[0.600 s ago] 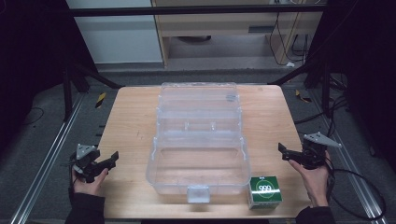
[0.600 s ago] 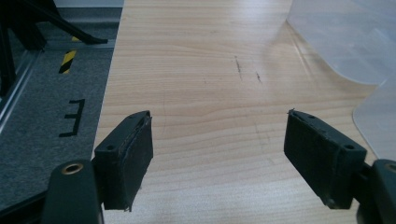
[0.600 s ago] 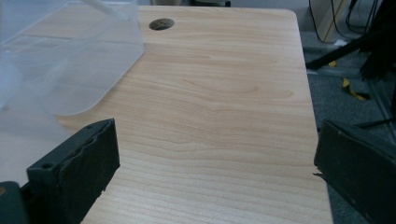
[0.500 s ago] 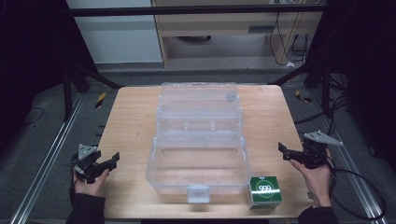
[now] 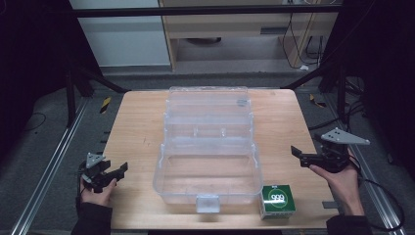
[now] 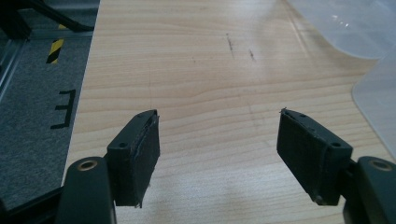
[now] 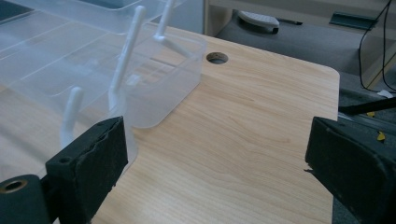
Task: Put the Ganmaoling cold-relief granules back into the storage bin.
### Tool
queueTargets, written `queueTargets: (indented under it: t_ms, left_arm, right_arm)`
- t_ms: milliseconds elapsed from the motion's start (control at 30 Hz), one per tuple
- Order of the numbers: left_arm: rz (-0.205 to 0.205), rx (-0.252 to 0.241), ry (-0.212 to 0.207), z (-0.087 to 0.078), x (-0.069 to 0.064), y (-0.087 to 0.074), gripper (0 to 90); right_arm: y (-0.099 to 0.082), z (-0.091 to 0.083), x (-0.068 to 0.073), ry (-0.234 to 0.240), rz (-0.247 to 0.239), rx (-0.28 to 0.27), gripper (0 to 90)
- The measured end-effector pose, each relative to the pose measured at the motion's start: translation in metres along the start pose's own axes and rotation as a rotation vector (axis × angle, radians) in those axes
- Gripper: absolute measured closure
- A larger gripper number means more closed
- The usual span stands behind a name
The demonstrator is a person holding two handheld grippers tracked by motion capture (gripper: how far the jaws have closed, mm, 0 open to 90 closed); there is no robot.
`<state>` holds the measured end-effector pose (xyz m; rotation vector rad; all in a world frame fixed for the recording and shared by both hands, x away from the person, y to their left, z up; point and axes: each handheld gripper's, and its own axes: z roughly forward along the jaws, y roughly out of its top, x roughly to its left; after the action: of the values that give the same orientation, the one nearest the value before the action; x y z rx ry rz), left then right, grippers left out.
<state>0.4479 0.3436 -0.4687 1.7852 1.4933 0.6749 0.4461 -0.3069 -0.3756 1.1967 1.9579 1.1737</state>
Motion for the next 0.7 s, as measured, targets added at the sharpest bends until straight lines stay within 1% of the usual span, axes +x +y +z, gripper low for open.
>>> queueTargets:
  t_ms: [67, 133, 200, 233, 300, 367, 400, 433, 500, 600, 633, 667, 700]
  left_arm:
    - [0.013, 0.010, 0.008, 0.001, -0.001, -0.001, 28.7]
    - [0.020, 0.012, 0.008, 0.002, -0.001, 0.000, 28.5]
    - [0.023, 0.019, 0.007, 0.003, -0.002, 0.000, 28.2]
    - [0.029, 0.022, 0.005, 0.004, -0.002, 0.000, 27.9]
    - [0.038, 0.028, 0.004, 0.006, -0.003, 0.000, 27.8]
    - [0.039, 0.037, 0.000, 0.007, -0.003, 0.000, 27.6]
    - [0.039, 0.037, 0.000, 0.007, -0.003, 0.000, 27.6]
    - [0.044, 0.042, 0.000, 0.008, -0.004, 0.000, 27.6]
    - [0.050, 0.039, 0.005, 0.007, -0.005, 0.000, 27.5]
    - [0.045, 0.043, 0.006, 0.008, -0.004, 0.000, 26.9]
    - [0.045, 0.043, 0.006, 0.008, -0.004, 0.000, 26.6]
    - [0.047, 0.050, 0.003, 0.010, -0.004, 0.000, 26.5]
    - [0.053, 0.052, 0.005, 0.011, -0.005, 0.000, 26.5]
  right_arm:
    - [0.002, -0.003, 0.002, 0.003, -0.017, 0.004, 5.9]
    - [0.005, -0.006, 0.004, 0.023, -0.034, 0.011, 6.0]
    - [0.007, -0.008, 0.008, 0.045, -0.065, 0.029, 6.0]
    - [0.008, -0.009, 0.009, 0.050, -0.076, 0.035, 5.9]
    - [0.011, -0.011, 0.014, 0.073, -0.113, 0.056, 5.6]
    - [0.013, -0.012, 0.019, 0.087, -0.147, 0.067, 5.3]
    - [0.013, -0.012, 0.019, 0.087, -0.147, 0.067, 5.3]
    - [0.016, -0.013, 0.023, 0.110, -0.169, 0.079, 4.9]
    - [0.019, -0.014, 0.028, 0.127, -0.196, 0.092, 4.5]
    - [0.021, -0.014, 0.033, 0.143, -0.232, 0.109, 4.1]
    - [0.021, -0.014, 0.033, 0.143, -0.232, 0.109, 4.1]
    - [0.023, -0.014, 0.037, 0.153, -0.256, 0.137, 3.7]
    - [0.024, -0.015, 0.039, 0.158, -0.272, 0.151, 3.3]
